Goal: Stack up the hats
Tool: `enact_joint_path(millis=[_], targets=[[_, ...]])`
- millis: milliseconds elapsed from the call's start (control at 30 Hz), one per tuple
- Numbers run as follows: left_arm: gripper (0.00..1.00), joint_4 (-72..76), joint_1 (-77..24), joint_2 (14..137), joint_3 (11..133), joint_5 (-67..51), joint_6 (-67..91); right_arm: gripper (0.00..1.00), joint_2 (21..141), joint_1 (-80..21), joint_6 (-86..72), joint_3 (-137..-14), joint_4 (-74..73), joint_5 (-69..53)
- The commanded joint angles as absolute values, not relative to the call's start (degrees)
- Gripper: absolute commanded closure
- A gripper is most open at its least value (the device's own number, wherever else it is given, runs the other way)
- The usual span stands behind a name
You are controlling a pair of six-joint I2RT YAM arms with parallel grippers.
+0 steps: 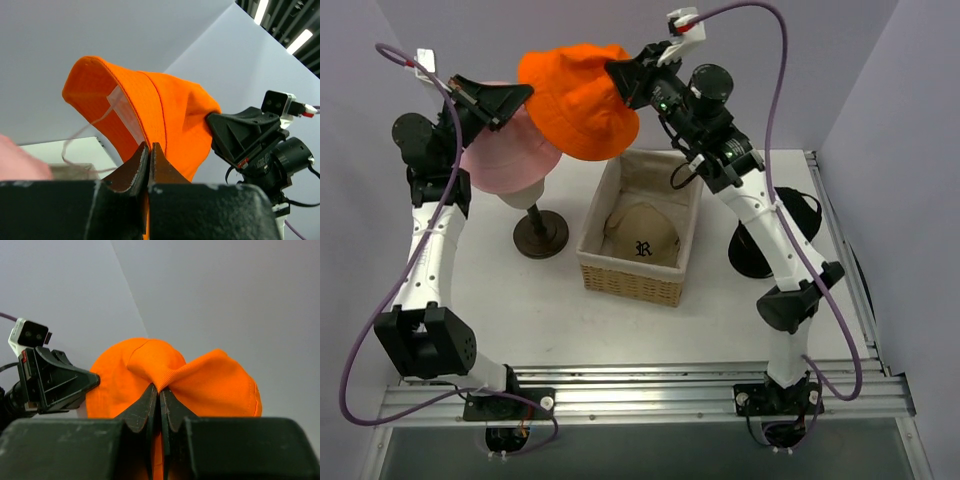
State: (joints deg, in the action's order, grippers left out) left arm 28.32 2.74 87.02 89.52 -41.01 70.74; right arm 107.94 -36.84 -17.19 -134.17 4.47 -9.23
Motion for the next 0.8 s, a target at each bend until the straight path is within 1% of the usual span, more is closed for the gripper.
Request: enact_joint_path(millis=[0,267,433,567,767], targets=[[0.98,28.0,6.1,83.6,91.0,-43.7,72.0,1.0,109.2,-40.8,-14.2,-138.2,13.9,-9.2],[0.98,30.0,14.8,81.0,88.5,-46.1,75.6,1.0,114.5,-41.8,-15.5,-140.9,18.6,-7.1],[0.98,30.4,17.2,80.0,86.9,-47.1,77.0,1.0,116.1,-42.8,-15.8,-141.7,22.2,-8.2],[0.98,29.7,19.8,79.6,85.4,-47.5,78.0,1.0,119.3,-43.9,-15.3,-144.7,23.8,-10.1],[0.98,32.6,24.5,80.0,82.8,-47.0,80.8,1.0,122.8,-45.4,-15.1,-145.5,27.5,-9.1]])
